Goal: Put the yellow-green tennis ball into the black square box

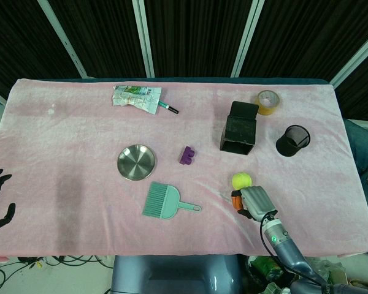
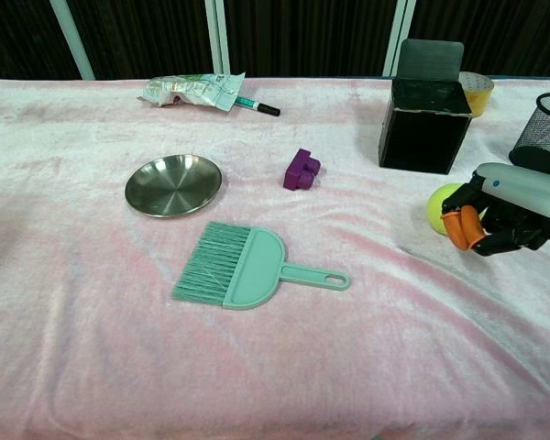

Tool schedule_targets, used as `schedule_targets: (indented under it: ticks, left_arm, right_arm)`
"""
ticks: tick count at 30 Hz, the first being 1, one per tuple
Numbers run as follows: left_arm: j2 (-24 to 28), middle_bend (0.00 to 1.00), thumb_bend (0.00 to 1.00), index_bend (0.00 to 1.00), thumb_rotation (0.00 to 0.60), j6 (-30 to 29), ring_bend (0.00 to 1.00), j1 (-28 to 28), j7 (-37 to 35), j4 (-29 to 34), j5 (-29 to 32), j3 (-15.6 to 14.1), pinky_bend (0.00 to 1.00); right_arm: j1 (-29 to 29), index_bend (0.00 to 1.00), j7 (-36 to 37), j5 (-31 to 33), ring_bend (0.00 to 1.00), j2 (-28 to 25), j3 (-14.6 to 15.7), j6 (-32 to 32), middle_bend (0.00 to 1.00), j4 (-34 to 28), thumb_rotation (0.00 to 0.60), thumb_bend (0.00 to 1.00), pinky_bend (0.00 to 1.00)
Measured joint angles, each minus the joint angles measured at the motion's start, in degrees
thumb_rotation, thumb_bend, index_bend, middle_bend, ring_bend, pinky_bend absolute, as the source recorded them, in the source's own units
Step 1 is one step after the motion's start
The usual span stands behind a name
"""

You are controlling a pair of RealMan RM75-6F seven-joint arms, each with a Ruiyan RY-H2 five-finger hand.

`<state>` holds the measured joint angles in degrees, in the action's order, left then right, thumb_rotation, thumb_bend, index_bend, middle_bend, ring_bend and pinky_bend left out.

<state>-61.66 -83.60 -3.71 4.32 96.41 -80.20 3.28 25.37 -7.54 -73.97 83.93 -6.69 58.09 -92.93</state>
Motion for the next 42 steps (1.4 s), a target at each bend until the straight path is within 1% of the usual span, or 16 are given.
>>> schedule_targets:
  ticks: [9, 15, 24, 35, 42]
  left_arm:
    - [0.05, 0.09, 0.43, 0.17, 0.6, -0.36, 0.03, 0.17, 0.11, 0.04, -0.12, -0.05, 0.0]
    - [0.03, 0.09, 0.43, 0.17, 0.6, -0.26, 0.03, 0.15, 0.14, 0.03, 0.17, 0.04, 0.0]
    - [0.04, 0.09, 0.43, 0.17, 0.6, -0.24, 0.03, 0.11, 0.12, 0.0, 0.35, 0.16, 0.0]
    - [0.01, 0.09, 0.43, 0.17, 0.6, -0.33, 0.03, 0.13, 0.24, 0.02, 0.5, 0.25, 0.0]
    - [0.01, 0.09, 0.43, 0.17, 0.6, -0.38, 0.03, 0.15, 0.19, -0.09, 0.59, 0.32, 0.0]
  right_arm:
    - [0.29, 0.97, 1.07, -0.82, 1.0, 1.29, 1.19, -0.03, 0.92, 2.24, 0.6, 0.95, 1.0]
    - [0.59, 0.97, 1.27, -0.97, 1.0, 2.35, 1.17, 0.28, 0.92, 4.17, 0.6, 0.95, 1.0]
    - [1.42, 0.97, 2.4, 0.25, 1.0, 3.36, 1.33, -1.77, 0.92, 7.87, 0.6, 0.95, 1.0]
    - [3.2, 0.97, 4.65, 1.02, 1.0, 4.57, 0.61, -4.26, 0.92, 11.64, 0.6, 0.95, 1.0]
    - [5.21, 0.97, 6.37, 1.11, 1.0, 7.48, -0.85, -5.36, 0.92, 16.2, 0.6, 0.95, 1.0]
